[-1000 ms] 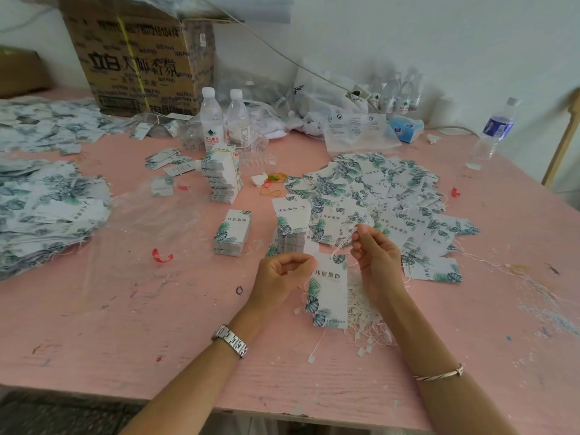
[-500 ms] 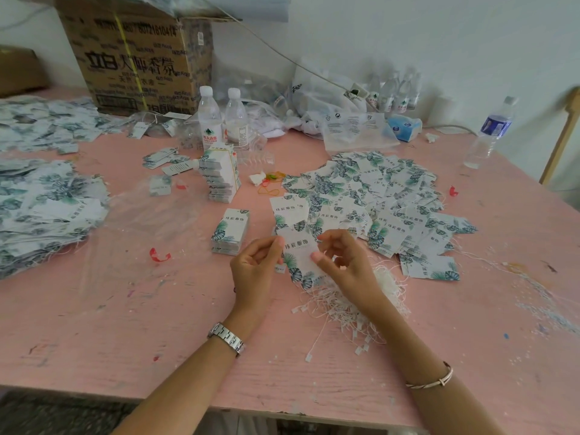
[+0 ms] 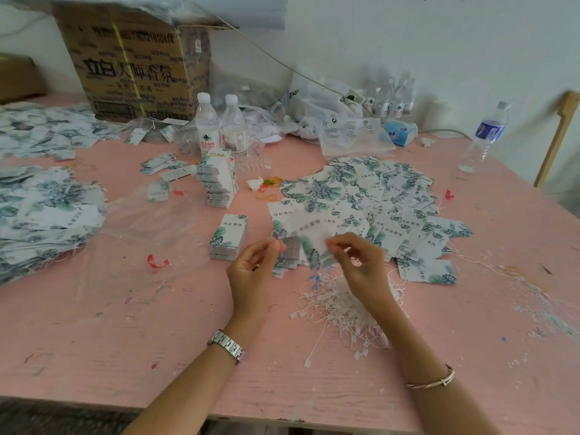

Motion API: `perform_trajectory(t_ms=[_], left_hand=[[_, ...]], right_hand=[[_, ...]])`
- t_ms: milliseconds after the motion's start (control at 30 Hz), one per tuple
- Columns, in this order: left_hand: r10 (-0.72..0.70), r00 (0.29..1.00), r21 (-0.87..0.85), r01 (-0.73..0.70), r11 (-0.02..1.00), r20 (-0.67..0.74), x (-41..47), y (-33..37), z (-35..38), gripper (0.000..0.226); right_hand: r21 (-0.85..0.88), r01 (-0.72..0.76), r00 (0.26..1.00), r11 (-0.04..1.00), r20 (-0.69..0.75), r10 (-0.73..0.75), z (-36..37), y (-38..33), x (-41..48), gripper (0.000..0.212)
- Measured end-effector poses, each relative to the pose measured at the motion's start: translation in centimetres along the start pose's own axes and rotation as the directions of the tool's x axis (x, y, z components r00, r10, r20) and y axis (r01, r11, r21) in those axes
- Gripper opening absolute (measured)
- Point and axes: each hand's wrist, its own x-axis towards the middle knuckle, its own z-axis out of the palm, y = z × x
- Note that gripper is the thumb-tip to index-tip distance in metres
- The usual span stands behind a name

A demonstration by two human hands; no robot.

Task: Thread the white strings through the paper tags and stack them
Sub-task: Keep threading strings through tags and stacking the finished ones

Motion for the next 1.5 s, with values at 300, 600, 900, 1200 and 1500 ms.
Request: perform_trajectory(t_ms=[300,600,900,1200,1500], left_hand=[[0.073,0.992,0.088,-0.082,0.993,0.106,-0.6,0.3,0.4,0.013],[0.131,0.955,0.17,-0.181,0.969,0.268,-1.6,0.4,0.6,0.007],[0.099,0.951,0.235,-0.172,0.957,0.292,-1.4,0.3,0.6,0.005],[0.154,0.815,0.467,-0.462,0.754,0.558,-1.7,0.2,0.9,0.016],[0.238,0.705,0.538,-0.679,0.5,0.668,-1.7,0.1,1.1,0.021]], right_hand=[[-0.526,-0.113,0.962,0.843,-0.271,-0.041,-4.4,3.8,1.9,0.019],[-0.627,-0.424,0.905,0.654,-0.327,0.273,-5.3,5.6,1.7,0.034],[-0.697,-0.349,0.937,0.626,-0.272,0.22,-5.0,4.5,1.6,0.032],[-0.537,0.187,0.982,0.823,0.069,-0.178,-2.8,3.0,1.0,0.016],[-0.372,0.187,0.982,0.909,0.093,-0.164,-2.3,2.1,0.7,0.028]])
